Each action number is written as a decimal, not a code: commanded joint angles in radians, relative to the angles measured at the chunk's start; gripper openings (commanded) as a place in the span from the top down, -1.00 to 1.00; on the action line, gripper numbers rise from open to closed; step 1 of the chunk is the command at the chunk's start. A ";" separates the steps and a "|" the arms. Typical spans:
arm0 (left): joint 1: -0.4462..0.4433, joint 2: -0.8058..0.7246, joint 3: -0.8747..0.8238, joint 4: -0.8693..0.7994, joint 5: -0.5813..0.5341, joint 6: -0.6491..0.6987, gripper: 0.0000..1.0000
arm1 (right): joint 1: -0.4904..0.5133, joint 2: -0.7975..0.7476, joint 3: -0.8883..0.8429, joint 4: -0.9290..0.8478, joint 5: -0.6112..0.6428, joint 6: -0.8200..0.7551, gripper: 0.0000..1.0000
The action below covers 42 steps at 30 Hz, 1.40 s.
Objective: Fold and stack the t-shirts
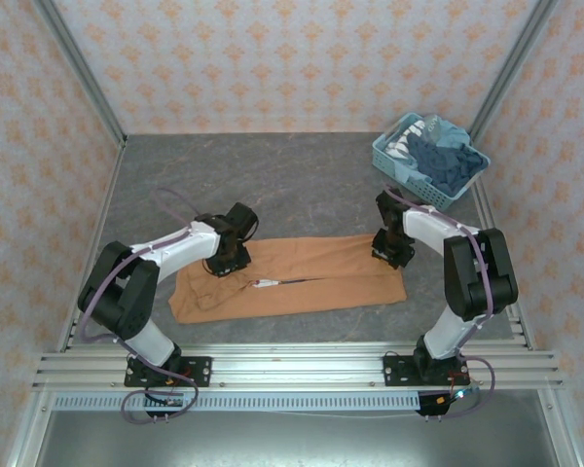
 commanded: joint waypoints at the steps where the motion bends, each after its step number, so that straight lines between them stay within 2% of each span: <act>1: -0.020 -0.008 -0.003 -0.037 -0.023 0.009 0.62 | -0.003 0.006 0.013 -0.034 0.045 0.002 0.46; 8: -0.068 -0.055 0.003 -0.107 -0.016 -0.025 0.99 | -0.003 0.002 0.024 -0.042 0.058 -0.006 0.47; 16: -0.161 -0.106 0.015 -0.180 0.033 -0.133 1.00 | -0.003 -0.013 0.036 -0.052 0.072 -0.019 0.47; 21: -0.207 -0.109 0.013 -0.212 0.038 -0.155 1.00 | -0.003 -0.015 0.029 -0.051 0.074 -0.022 0.47; 34: -0.333 -0.063 0.000 -0.105 0.178 -0.204 0.99 | -0.003 -0.032 0.012 -0.056 0.085 -0.022 0.47; 36: -0.334 -0.062 0.004 -0.112 0.196 -0.194 0.77 | -0.002 -0.036 0.008 -0.056 0.086 -0.022 0.47; 38: -0.334 -0.076 0.018 -0.148 0.187 -0.182 0.34 | -0.003 -0.042 0.004 -0.056 0.088 -0.023 0.47; 39: -0.328 -0.087 0.030 -0.186 0.166 -0.175 0.03 | -0.003 -0.047 0.005 -0.057 0.089 -0.024 0.47; 40: -0.315 -0.102 0.041 -0.219 0.141 -0.168 -0.15 | -0.002 -0.051 0.002 -0.057 0.087 -0.026 0.46; 42: -0.259 -0.141 0.044 -0.256 0.101 -0.155 -0.22 | 0.001 -0.067 0.003 -0.053 0.086 -0.035 0.42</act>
